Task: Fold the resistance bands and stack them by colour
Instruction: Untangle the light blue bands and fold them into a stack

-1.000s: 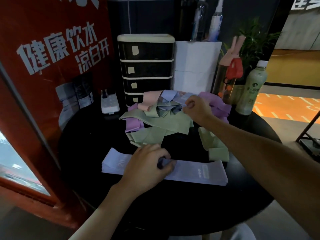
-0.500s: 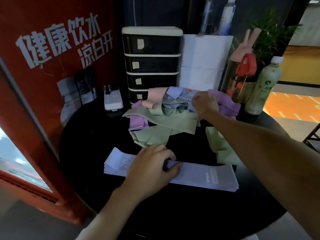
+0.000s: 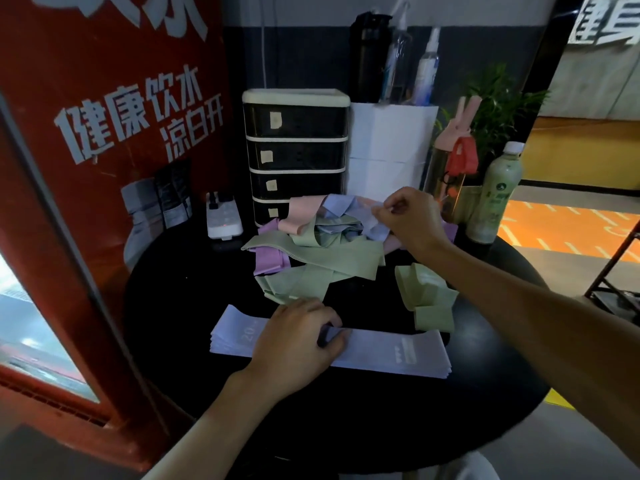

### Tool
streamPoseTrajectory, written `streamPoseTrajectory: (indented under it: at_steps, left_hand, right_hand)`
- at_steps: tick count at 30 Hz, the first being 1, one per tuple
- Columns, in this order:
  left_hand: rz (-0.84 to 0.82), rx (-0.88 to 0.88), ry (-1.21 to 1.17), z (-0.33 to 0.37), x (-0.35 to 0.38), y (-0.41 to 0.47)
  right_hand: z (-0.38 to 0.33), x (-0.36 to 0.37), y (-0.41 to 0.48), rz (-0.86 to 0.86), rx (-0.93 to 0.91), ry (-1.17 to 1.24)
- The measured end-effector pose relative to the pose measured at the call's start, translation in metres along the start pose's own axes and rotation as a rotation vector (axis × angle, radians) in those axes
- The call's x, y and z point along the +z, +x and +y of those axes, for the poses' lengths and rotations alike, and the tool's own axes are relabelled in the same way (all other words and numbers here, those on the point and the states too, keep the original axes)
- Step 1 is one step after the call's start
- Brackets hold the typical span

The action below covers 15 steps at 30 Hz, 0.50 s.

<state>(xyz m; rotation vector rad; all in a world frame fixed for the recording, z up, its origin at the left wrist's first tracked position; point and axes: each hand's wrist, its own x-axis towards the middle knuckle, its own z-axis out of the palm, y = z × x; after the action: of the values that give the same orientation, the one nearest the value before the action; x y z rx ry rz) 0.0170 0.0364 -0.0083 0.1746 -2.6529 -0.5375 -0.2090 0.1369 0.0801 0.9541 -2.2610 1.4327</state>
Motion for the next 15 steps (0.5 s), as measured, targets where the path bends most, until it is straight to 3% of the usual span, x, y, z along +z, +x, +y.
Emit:
streamPoseTrajectory:
  at_steps: [7,15]
  left_hand:
    - [-0.076,0.000,-0.038,0.004,-0.012,0.008]
    - [0.184,0.084,-0.242,0.044,-0.055,0.057]
  right_hand:
    - [-0.018,-0.035,-0.024,-0.055,-0.074,0.093]
    - [-0.051,-0.071,-0.044,-0.145,-0.215,0.152]
